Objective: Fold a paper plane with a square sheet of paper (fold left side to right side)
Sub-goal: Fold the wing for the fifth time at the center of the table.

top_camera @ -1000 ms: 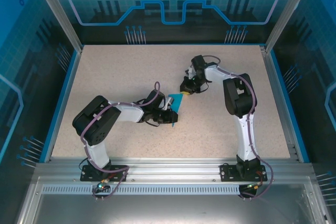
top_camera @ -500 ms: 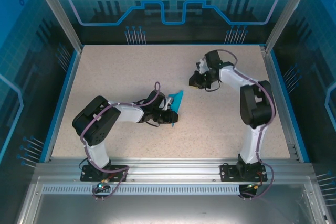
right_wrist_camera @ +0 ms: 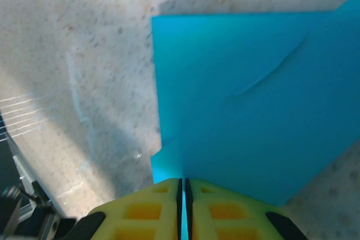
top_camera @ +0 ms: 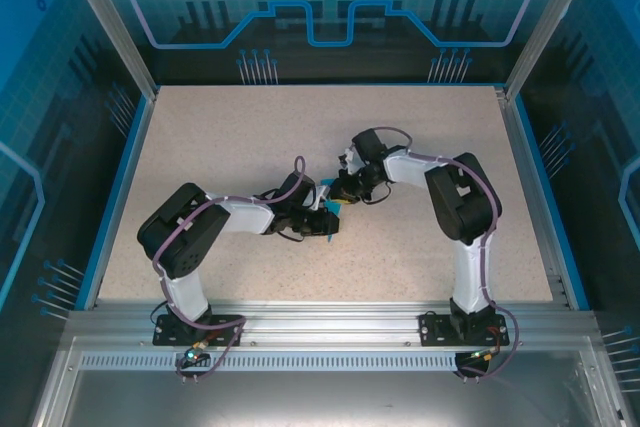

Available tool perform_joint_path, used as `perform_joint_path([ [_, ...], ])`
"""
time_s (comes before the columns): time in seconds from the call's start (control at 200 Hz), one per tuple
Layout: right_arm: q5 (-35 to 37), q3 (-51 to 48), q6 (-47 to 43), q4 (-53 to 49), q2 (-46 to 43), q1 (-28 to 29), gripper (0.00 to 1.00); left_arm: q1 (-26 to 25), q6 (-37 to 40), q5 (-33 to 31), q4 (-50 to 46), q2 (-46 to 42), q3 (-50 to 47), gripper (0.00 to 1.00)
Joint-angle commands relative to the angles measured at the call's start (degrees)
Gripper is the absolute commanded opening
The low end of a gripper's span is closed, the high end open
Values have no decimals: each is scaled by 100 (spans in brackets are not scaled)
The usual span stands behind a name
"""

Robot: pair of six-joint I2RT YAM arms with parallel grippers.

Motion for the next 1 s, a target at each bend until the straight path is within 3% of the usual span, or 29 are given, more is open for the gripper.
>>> perform_joint_path([
  [0.0, 304, 376, 29, -334, 302, 15, 13, -143, 85, -121, -862, 43, -253, 23],
  [0.765, 596, 754, -25, -859, 760, -29, 13, -580, 282, 134, -1221, -842, -958, 24],
  [0.99, 525, 696, -16, -797, 707, -29, 13, -425, 454, 10, -1655, -1696, -322, 26],
])
